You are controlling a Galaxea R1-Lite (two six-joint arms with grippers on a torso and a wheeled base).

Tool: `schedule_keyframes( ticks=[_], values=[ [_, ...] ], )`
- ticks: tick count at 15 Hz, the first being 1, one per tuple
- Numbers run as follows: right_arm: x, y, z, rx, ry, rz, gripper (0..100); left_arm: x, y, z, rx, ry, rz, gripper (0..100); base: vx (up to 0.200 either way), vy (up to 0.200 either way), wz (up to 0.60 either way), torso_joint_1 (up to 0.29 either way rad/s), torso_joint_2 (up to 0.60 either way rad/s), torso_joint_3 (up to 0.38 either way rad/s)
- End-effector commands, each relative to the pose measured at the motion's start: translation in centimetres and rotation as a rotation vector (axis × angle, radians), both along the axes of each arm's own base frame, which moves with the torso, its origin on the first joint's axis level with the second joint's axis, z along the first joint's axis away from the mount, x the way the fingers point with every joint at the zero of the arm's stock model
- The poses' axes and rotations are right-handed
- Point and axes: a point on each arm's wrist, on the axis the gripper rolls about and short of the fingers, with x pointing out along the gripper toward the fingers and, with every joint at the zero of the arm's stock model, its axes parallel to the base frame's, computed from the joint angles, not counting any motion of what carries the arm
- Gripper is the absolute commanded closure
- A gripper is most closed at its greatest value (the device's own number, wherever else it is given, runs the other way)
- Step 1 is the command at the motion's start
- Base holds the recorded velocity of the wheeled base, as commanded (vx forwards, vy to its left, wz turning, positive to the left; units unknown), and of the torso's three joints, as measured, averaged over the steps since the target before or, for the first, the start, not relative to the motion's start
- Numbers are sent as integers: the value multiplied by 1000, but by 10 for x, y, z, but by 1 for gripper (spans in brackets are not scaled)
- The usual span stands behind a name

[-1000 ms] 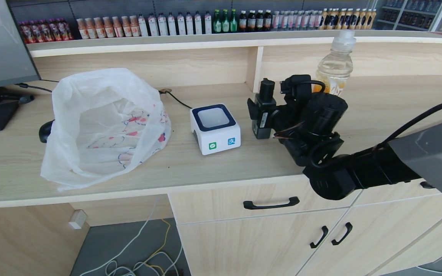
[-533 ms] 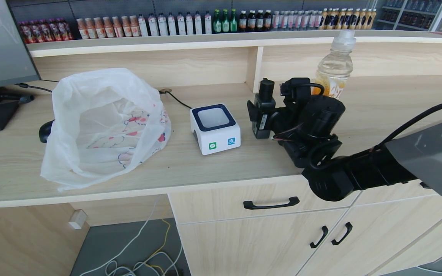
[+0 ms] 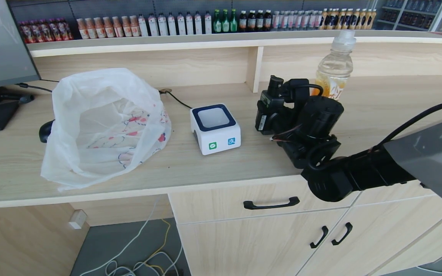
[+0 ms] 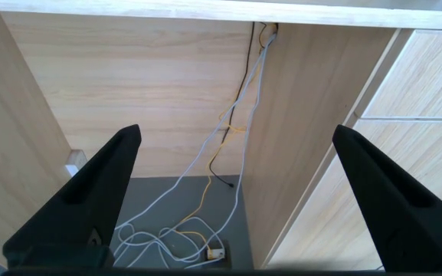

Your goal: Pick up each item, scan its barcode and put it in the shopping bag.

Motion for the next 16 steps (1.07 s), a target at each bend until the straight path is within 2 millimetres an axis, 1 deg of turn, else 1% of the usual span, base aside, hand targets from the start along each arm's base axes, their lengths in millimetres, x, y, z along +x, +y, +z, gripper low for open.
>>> schedule_keyframes(
  ticks=[1,3,5,7,9,10,11,13,14,16],
  values=[
    [-1,0,2,10,-4,3,100,0,0,0,-1,-1,0,0,0,0,0,0,0,0],
    [-2,-1,5,18,-10,3,100,0,0,0,1,-1,0,0,0,0,0,0,0,0],
    [-7,-3,16,31,-31,4,100,0,0,0,-1,-1,0,0,0,0,0,0,0,0],
    [-19,4,26,69,-41,14,100,0,0,0,-1,-1,0,0,0,0,0,0,0,0],
    [-28,1,37,83,-57,19,100,0,0,0,-1,-1,0,0,0,0,0,0,0,0],
    [-44,-2,50,95,-76,34,100,0,0,0,-1,-1,0,0,0,0,0,0,0,0],
    [-52,-5,56,101,-83,37,100,0,0,0,-1,0,0,0,0,0,0,0,0,0],
    [-81,-14,71,107,-95,61,100,0,0,0,-1,-1,0,0,0,0,0,0,0,0],
    [-93,-15,73,105,-93,79,100,0,0,0,-1,-1,0,0,0,0,0,0,0,0],
    [-127,-17,72,94,-72,135,100,0,0,0,-1,0,0,0,0,0,0,0,0,0]
  ],
)
